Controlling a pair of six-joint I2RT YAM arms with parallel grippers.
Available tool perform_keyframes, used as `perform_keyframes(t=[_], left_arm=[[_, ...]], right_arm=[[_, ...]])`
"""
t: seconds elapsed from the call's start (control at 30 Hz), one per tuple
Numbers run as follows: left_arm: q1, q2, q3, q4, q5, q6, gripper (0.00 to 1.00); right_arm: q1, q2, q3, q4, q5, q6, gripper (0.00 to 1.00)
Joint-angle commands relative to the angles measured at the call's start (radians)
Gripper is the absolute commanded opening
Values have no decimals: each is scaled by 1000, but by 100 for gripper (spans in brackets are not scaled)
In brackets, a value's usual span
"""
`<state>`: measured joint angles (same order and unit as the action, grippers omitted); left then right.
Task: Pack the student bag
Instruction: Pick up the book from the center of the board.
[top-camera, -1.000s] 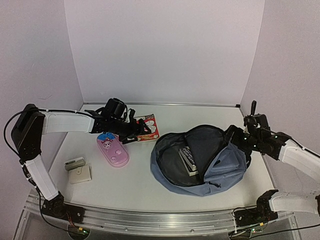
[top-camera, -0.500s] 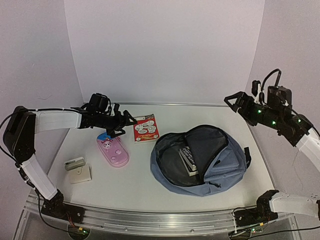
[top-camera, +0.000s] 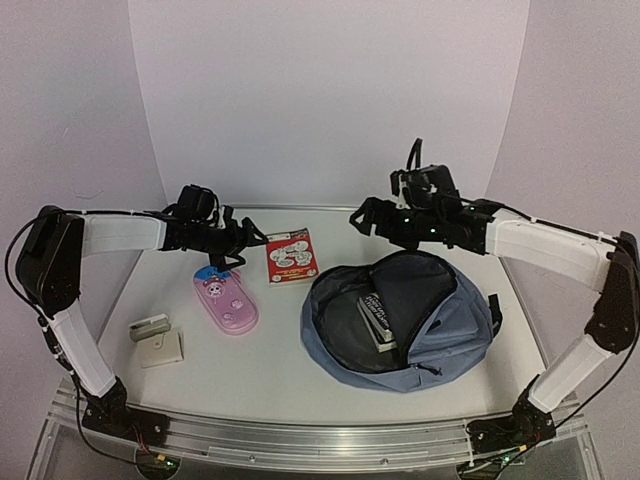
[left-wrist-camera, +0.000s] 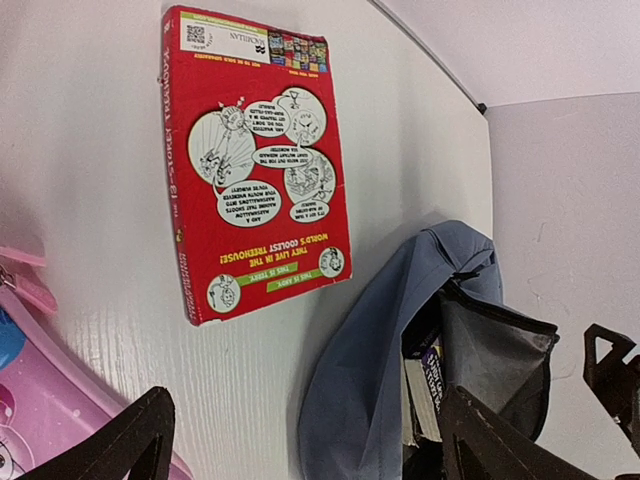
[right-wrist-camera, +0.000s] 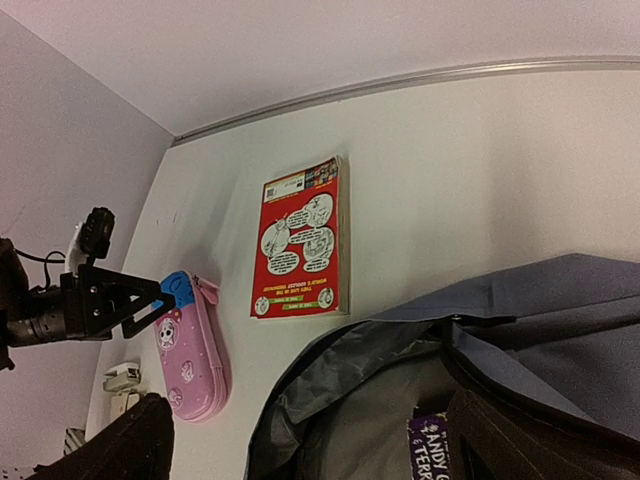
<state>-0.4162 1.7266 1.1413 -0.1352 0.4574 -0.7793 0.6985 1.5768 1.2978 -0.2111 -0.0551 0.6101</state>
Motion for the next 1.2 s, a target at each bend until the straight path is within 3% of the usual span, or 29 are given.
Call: perform_keyframes(t=[0.0,0.1,0.2,0.63,1.17], left_arm=[[34,31,42,-1,32,21,92],[49,60,50,21,77,13,92],[53,85,58,29,94,16,91],[54,227,90,100,185,-21,77],[51,356,172,109,216,-27,64]], right_arm=[[36,142,97,107,32,20,91],[39,270,163,111,13,46,79],[48,345,206,141,-3,60,75],[52,670,413,146,-63,82,71],[52,840,567,130,-15,144,70]])
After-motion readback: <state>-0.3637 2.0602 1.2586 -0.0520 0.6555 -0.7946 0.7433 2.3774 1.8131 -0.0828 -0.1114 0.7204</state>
